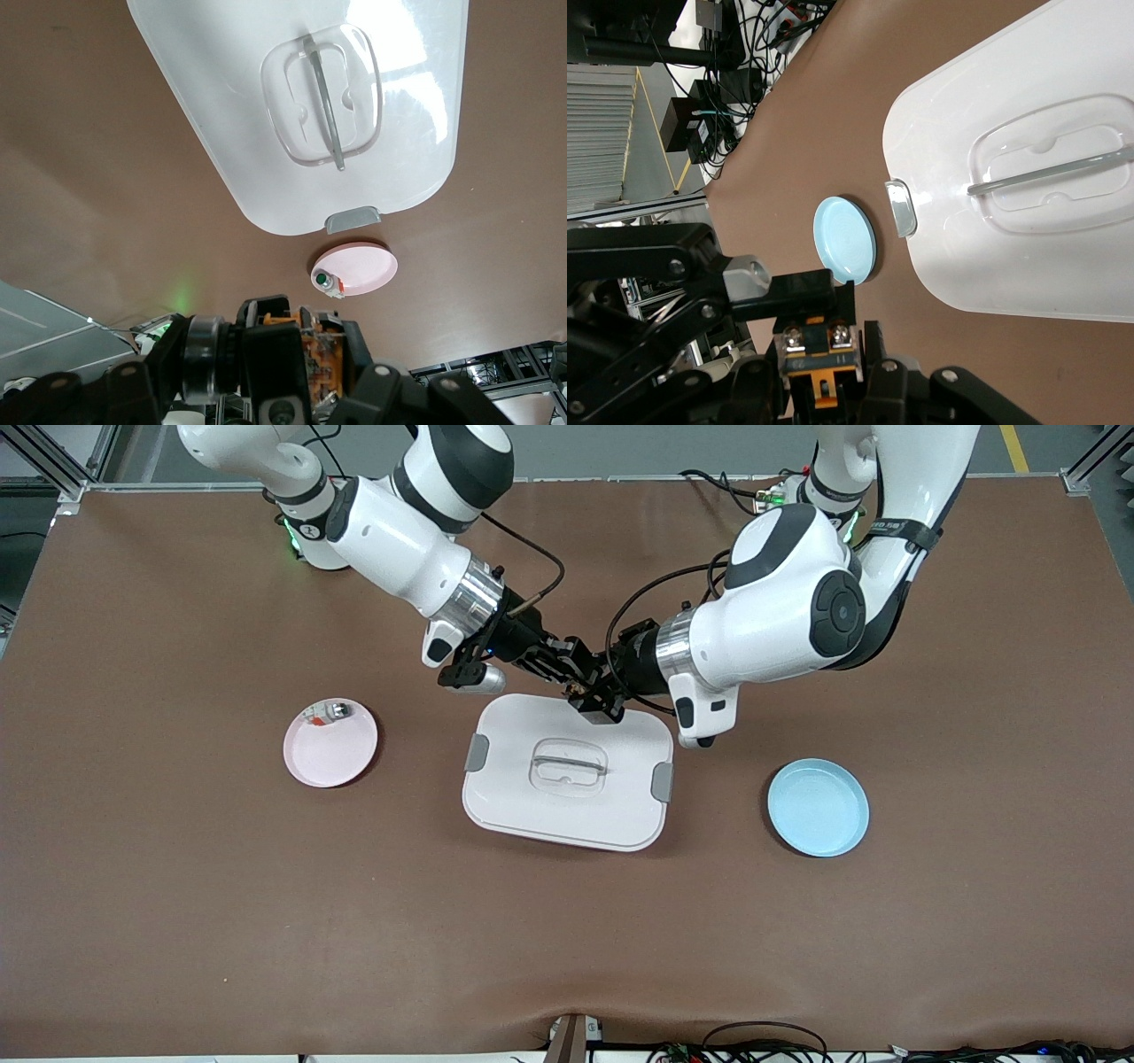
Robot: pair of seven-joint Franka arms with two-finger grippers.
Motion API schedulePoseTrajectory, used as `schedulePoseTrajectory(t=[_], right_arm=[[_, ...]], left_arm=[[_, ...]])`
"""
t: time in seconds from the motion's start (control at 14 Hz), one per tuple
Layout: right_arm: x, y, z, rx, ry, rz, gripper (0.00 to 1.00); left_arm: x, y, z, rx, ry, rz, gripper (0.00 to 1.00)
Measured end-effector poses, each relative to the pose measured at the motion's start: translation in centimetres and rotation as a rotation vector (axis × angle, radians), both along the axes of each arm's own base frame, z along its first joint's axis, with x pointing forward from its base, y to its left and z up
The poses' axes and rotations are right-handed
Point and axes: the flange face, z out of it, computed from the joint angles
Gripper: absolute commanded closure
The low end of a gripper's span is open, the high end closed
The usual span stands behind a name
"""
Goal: Transfer orange switch to right arm and place
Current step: 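Grasp the switch with the right gripper while the left gripper opens, then carry the switch toward the white plate while the left gripper withdraws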
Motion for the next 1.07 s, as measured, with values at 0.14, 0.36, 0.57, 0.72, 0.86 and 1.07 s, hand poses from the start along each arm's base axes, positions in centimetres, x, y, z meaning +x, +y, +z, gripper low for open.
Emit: schedulePoseTrajectory(t=[0.14, 0.36, 0.57, 0.72, 0.86, 1.07], right_arm=[[0.0, 0.0, 0.1, 0.002, -0.002, -0.002, 1.0], [0.0, -0.3, 0.8, 0.011, -0.006, -0.009, 1.0], [0.1, -0.6, 1.4, 0.014, 0.01, 0.003, 1.0], [0.4, -2.0, 2.6, 0.014, 0.066, 0.052, 1.0], [0.8, -4.5, 4.8, -0.042, 0.105, 0.143, 1.0], [1.2, -8.9, 9.6, -0.243, 0.12, 0.314, 1.0]], left_arm=[[0.0, -0.1, 0.0, 0.0, 0.0, -0.001, 0.0], [0.2, 0.1, 0.3, -0.005, -0.006, 0.003, 0.0], [1.2, 1.1, 1.7, -0.008, -0.038, 0.02, 0.0], [2.9, 3.5, 3.0, 0.03, -0.108, 0.042, 0.0], [4.8, 7.0, 4.3, 0.08, -0.21, 0.03, 0.0], [6.0, 11.7, 5.6, 0.2, -0.35, -0.098, 0.0]])
